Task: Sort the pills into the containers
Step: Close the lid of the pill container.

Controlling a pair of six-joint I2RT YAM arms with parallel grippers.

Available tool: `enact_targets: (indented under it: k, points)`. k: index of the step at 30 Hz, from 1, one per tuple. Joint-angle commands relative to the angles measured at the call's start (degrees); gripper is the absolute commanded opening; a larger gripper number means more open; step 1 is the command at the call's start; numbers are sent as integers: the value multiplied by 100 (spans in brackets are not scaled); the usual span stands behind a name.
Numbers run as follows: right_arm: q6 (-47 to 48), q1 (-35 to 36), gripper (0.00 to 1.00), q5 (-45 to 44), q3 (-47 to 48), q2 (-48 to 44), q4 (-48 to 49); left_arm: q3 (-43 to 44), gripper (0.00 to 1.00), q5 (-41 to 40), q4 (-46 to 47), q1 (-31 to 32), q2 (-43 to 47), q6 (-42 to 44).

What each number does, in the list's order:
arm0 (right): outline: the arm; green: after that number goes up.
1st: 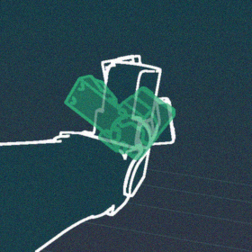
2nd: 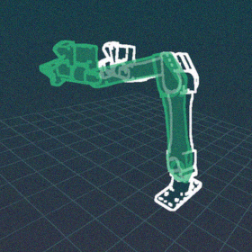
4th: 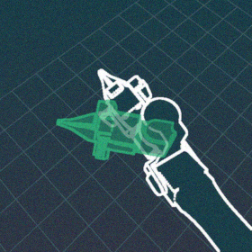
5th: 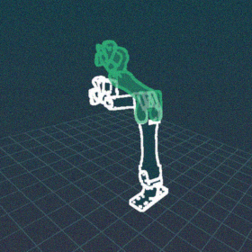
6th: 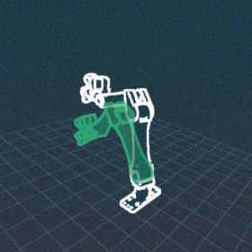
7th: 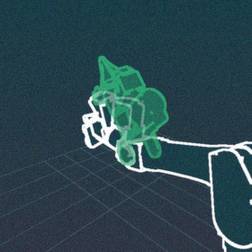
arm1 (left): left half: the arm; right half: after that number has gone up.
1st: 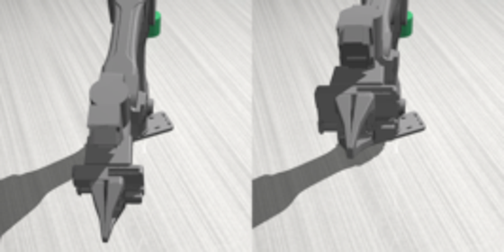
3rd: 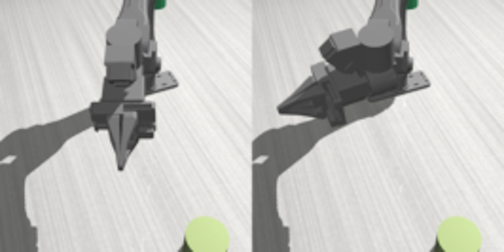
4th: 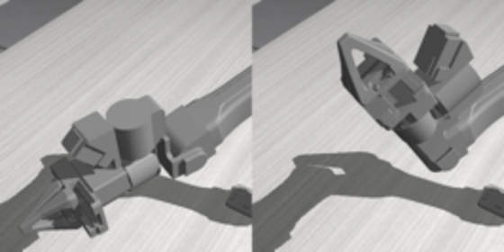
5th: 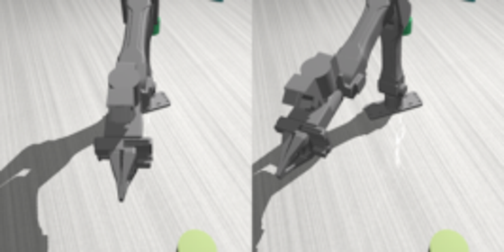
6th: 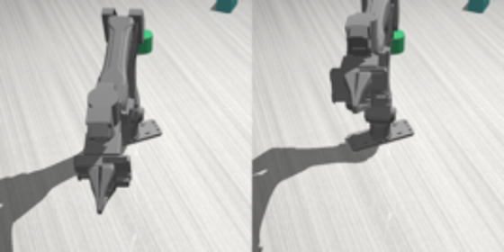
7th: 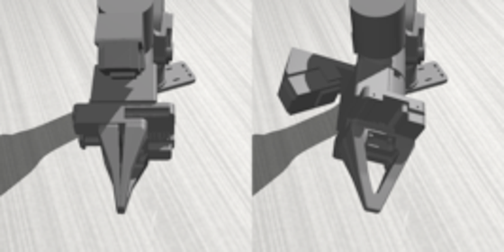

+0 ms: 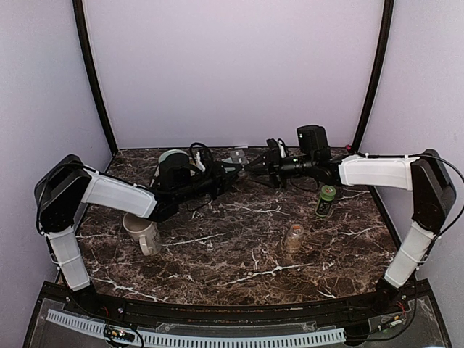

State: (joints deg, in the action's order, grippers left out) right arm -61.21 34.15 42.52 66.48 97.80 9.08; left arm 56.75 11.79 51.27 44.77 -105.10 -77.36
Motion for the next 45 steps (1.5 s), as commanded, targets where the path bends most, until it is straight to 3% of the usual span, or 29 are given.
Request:
enact_targets:
  k: [1,14,28,31,37,45]
  points:
    - [-189,37,43,-60,-196,-203,441,100,0,-67,212,62,187,-87]
    - [-500,34,40,-95,-211,-132,834,103,0,-58,199,145,228,-64]
    - [-822,45,21,-138,-389,-147,1232,269,2,131,413,250,70,-174]
    - [-851,43,14,-114,-412,-147,1290,238,8,148,450,260,96,-125]
    - [-788,37,7,-27,-484,-186,1311,48,33,53,278,260,310,33]
    - [-624,-28,5,87,-551,-315,1244,-158,57,24,162,260,557,214]
